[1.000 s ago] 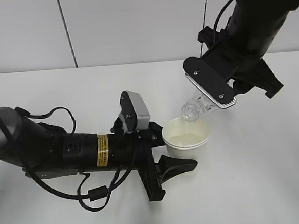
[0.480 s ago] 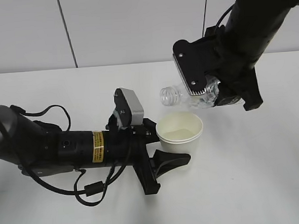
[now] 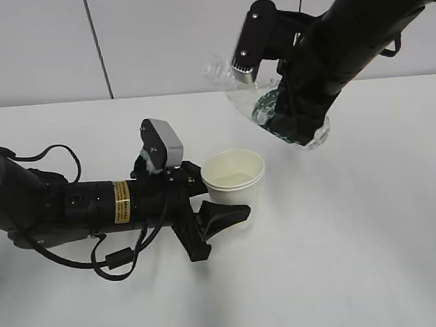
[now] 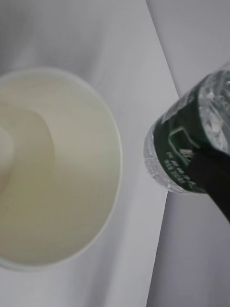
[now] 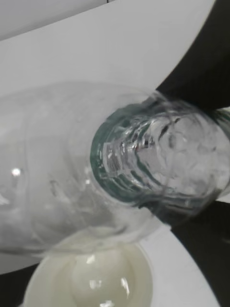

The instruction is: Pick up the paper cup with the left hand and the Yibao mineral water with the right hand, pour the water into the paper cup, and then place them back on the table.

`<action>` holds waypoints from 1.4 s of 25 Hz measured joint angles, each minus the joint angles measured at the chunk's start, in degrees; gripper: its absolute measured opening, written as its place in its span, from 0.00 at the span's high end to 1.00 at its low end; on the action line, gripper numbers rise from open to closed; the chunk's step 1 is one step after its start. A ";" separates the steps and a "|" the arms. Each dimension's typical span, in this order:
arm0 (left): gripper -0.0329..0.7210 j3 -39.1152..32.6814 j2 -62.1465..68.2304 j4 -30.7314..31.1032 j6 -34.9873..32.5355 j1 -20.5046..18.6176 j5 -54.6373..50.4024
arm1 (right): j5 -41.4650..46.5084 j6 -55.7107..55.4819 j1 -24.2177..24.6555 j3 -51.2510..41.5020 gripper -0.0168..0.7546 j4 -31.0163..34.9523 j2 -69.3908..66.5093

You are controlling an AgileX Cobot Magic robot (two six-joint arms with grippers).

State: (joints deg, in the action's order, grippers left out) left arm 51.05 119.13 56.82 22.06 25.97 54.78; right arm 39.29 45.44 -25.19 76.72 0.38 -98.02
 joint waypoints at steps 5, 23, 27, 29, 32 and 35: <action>0.42 0.00 -0.80 0.00 0.05 -1.18 -4.35 | -5.02 -9.52 0.12 0.00 0.47 2.85 -1.04; 0.42 -0.07 -6.26 -1.56 4.98 -9.09 -10.26 | -23.99 -24.72 7.57 -5.86 0.47 17.10 -1.59; 0.42 -2.50 -6.26 -5.19 5.14 -12.02 -7.78 | -27.05 -24.72 7.57 -5.94 0.47 18.03 -1.59; 0.42 -4.36 -6.26 -6.79 5.05 -14.10 -5.84 | -28.17 -24.72 7.57 -5.94 0.47 18.25 -1.59; 0.42 -7.22 -6.26 -7.87 2.30 -16.28 -4.88 | -29.18 -24.72 7.57 -5.99 0.47 18.94 -1.59; 0.42 -9.27 -6.26 -8.98 -2.72 -16.89 -4.12 | -30.81 -24.72 7.57 -6.58 0.47 19.88 -1.83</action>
State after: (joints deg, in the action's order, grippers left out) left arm 41.78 112.87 47.84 19.34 9.07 50.67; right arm 8.48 20.72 -17.62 70.14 20.26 -99.85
